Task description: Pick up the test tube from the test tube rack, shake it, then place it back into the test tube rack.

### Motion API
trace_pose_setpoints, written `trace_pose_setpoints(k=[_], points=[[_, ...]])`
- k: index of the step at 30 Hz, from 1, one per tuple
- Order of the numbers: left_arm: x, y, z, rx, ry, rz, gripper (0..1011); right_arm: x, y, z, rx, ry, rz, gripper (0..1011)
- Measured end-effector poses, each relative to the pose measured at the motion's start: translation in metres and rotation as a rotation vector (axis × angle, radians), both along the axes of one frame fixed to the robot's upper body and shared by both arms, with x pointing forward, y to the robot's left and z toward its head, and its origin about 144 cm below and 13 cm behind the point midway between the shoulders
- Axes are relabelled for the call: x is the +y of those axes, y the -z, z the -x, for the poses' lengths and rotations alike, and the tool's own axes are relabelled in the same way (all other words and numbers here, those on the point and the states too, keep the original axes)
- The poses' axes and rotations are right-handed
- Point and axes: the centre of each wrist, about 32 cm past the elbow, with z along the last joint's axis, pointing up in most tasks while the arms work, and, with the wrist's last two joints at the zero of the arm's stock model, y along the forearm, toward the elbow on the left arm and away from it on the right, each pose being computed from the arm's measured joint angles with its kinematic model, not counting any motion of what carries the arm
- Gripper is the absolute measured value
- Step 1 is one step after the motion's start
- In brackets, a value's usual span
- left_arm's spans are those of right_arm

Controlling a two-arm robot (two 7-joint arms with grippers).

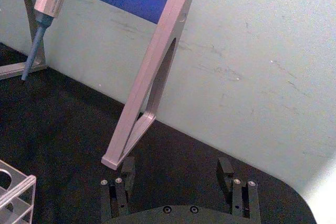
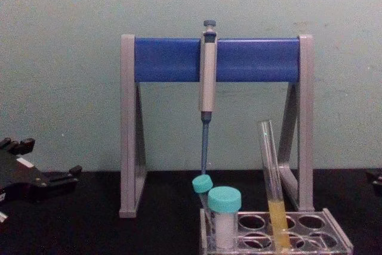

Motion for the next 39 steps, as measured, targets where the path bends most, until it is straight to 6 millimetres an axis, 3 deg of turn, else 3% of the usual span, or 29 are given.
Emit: trace_pose_setpoints(k=[39], points=[[0.0,0.0,0.0,0.0,0.0,0.0,1002,0.0,0.0,0.0,0.0,0.0,0.0,1000]])
